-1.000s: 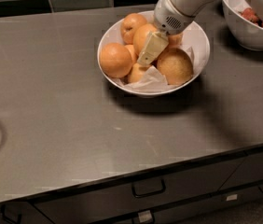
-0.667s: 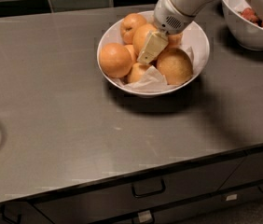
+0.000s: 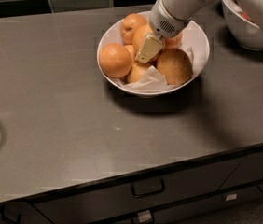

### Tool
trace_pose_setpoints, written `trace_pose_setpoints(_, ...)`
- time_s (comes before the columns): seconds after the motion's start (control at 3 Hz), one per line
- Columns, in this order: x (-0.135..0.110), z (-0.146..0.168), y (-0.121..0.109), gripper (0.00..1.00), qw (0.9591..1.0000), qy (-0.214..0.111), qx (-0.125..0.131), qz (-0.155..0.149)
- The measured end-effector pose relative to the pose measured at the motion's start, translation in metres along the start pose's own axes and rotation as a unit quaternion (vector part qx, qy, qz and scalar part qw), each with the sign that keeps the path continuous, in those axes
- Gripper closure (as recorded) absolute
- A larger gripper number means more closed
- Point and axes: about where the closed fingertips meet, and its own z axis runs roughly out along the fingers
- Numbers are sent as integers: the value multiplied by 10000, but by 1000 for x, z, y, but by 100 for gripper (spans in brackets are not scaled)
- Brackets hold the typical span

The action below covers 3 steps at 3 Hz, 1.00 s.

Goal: Pick orange from white bowl

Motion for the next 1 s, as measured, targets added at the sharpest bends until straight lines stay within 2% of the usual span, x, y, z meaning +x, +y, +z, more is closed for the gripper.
trace_pose_setpoints(0.33, -1, -1, -1, 95, 10000, 0, 0, 0)
trace_pose_setpoints(0.67, -1, -1, -1, 100, 10000, 0, 0, 0)
trace_pose_setpoints(1.0, -1, -1, -1, 100, 10000, 0, 0, 0)
